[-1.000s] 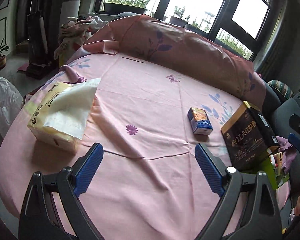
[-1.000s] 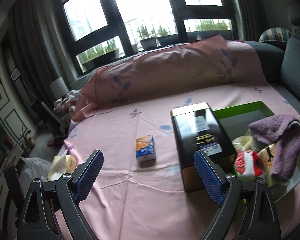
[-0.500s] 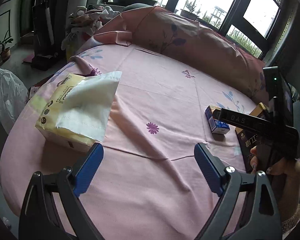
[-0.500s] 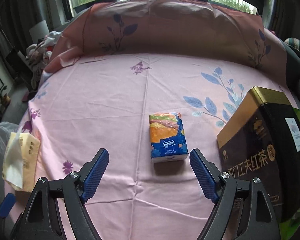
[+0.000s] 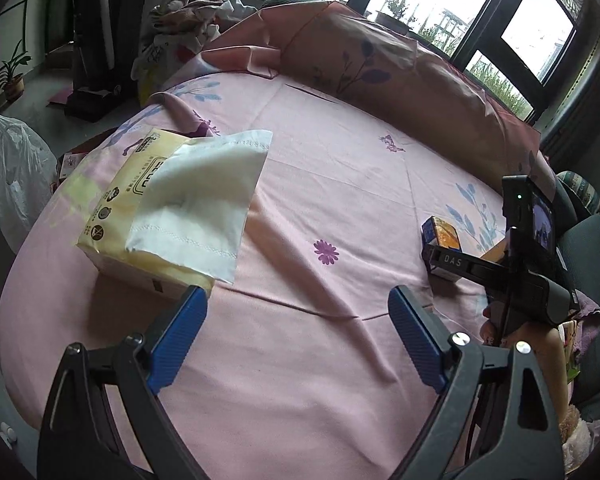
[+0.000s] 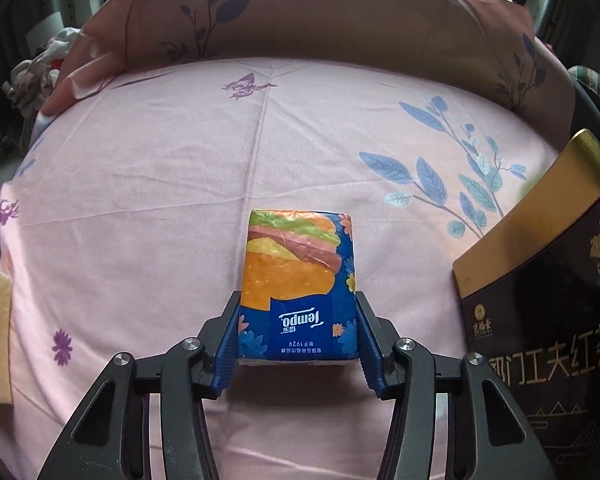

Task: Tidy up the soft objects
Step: 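Close the right gripper on the blue Tempo tissue pack and lift it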

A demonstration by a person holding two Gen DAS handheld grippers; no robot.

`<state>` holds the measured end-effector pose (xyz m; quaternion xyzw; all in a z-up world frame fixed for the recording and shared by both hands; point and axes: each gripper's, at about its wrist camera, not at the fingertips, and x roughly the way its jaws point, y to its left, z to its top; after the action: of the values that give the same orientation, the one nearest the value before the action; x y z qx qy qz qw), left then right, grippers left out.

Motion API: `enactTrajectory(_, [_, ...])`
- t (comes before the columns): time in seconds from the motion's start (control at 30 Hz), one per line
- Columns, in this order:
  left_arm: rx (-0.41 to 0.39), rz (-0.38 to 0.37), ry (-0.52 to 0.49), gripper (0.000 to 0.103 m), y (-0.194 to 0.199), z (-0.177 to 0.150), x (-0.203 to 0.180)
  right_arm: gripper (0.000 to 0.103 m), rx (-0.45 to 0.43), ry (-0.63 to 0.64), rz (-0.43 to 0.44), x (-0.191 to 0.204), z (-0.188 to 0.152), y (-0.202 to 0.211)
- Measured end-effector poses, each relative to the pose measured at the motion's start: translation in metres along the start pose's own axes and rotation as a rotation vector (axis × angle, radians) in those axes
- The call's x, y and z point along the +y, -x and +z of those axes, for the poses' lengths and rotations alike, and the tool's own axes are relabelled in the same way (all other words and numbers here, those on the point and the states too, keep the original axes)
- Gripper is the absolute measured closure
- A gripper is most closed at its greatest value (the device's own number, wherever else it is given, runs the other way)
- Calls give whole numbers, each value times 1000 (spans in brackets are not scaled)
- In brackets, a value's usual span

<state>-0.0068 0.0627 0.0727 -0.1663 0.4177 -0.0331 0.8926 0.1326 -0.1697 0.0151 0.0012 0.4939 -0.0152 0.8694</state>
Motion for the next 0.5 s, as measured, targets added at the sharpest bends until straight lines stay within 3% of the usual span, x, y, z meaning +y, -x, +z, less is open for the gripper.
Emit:
enactTrajectory(0.1, [11,1,13,12,-1,-1,2,50,44,-41,163,-2,-19,15])
enactTrajectory(0.2, [26,7,23,14,-3,-2,3,50,86,-50,265,3,-44,31])
enactTrajectory(0.37, [40,14,14,15,-4,-5,1,50,124,-15,329,15,-84,53])
enactTrajectory(0.5, [52,22,11,15,-5,-9,-1,49,148,7,360,15,-95,60])
